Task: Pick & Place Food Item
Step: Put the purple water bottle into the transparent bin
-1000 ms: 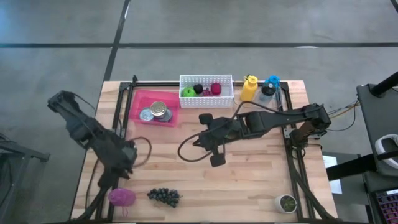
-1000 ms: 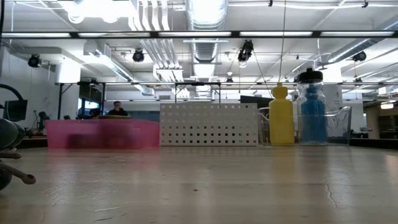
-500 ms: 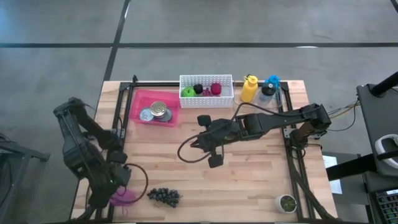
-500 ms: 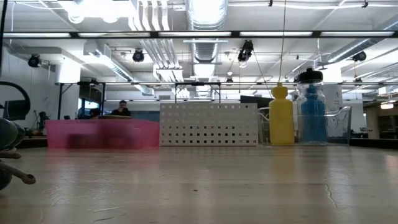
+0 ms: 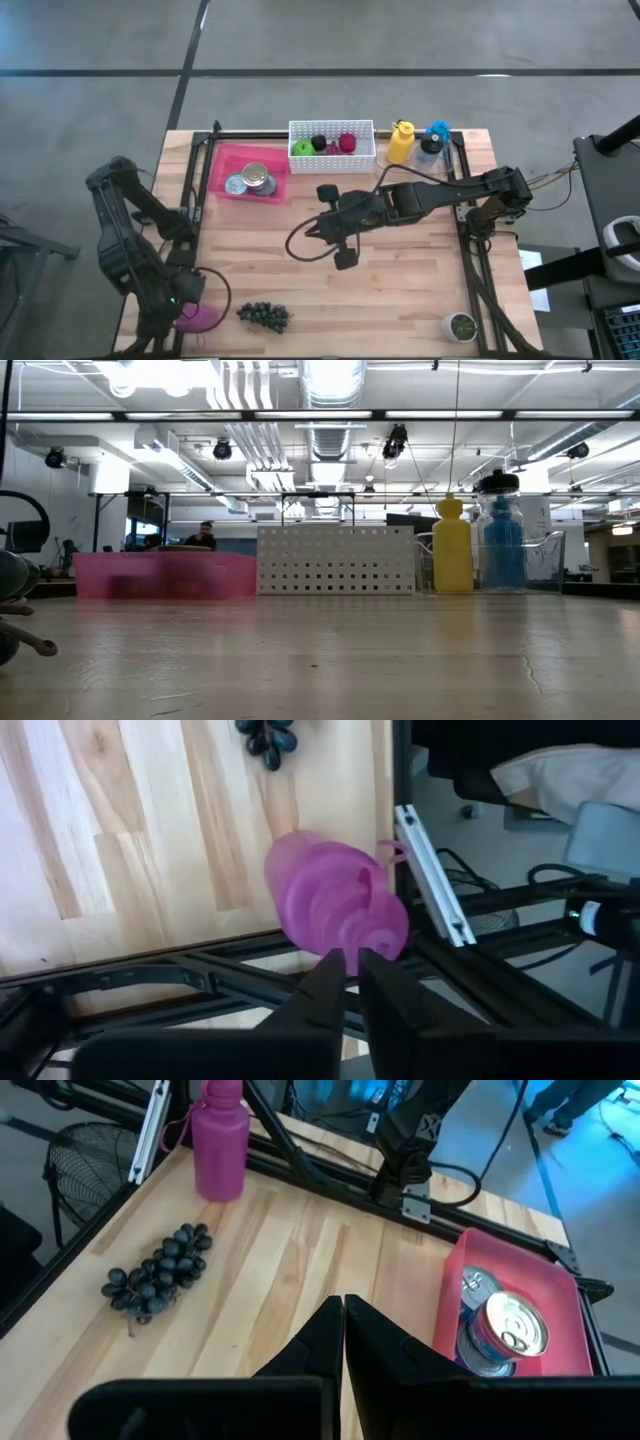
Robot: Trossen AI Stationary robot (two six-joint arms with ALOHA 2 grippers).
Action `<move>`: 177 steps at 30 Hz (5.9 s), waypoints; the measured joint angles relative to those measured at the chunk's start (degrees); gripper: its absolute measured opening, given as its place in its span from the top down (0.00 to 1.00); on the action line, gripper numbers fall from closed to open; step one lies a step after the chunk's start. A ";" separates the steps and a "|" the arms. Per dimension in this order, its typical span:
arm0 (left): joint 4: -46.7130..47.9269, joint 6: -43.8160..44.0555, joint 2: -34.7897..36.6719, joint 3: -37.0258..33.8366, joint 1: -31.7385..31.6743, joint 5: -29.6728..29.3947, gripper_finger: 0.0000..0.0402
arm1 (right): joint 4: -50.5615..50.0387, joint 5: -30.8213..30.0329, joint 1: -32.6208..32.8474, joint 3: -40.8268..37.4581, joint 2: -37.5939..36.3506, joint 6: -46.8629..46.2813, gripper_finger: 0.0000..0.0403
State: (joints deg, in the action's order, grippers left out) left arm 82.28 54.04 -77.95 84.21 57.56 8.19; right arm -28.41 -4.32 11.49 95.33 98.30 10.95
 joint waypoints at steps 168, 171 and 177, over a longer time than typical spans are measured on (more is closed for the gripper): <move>-11.99 -72.73 -3.41 3.94 -45.23 -2.65 0.80 | -15.67 0.23 0.13 0.00 -14.95 -6.41 0.98; -11.94 -75.91 -6.36 5.23 -46.79 -0.39 0.80 | -17.07 0.25 0.14 0.00 -15.58 -6.73 0.98; -12.44 -80.66 -10.79 6.71 -50.04 3.36 0.80 | -18.46 0.24 0.23 0.00 -16.69 -7.99 0.98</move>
State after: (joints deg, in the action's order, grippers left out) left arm 69.84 -26.62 -88.75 90.91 7.52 11.55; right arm -46.87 -4.09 11.72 95.33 81.61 2.96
